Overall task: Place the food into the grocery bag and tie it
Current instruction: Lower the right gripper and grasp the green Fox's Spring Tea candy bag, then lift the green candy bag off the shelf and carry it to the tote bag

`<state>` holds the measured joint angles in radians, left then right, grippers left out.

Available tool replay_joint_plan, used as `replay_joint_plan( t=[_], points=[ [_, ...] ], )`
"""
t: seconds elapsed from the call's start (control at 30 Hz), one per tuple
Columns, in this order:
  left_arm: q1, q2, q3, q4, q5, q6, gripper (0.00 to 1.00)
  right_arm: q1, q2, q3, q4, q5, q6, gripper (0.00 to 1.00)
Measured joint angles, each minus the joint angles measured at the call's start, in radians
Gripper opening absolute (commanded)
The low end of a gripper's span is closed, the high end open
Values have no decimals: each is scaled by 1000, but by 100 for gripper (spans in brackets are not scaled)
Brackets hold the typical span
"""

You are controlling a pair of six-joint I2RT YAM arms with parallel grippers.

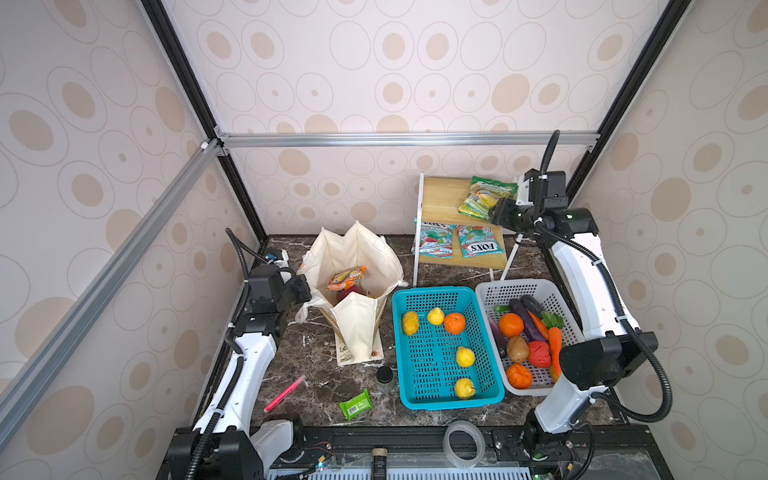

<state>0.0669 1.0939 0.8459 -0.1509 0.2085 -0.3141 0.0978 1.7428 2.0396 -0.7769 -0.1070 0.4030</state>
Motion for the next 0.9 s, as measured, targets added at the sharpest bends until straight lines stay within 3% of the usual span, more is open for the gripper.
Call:
replay_joint_plan(
  t=[0.07, 0.2, 0.4, 0.53, 0.9],
  points=[
    [0, 0, 0, 0, 0, 0, 0, -3, 0, -2, 8, -35, 0, 48],
    [0, 0, 0, 0, 0, 0, 0, 1, 0, -2, 17, -78, 2, 22],
    [0, 0, 0, 0, 0, 0, 0, 2, 0, -2, 26, -114, 13, 15],
    [0, 0, 0, 0, 0, 0, 0, 2, -6, -2, 31, -162, 21, 0],
    [0, 0, 0, 0, 0, 0, 0, 40, -85, 13, -1, -239, 18, 0]
  ],
)
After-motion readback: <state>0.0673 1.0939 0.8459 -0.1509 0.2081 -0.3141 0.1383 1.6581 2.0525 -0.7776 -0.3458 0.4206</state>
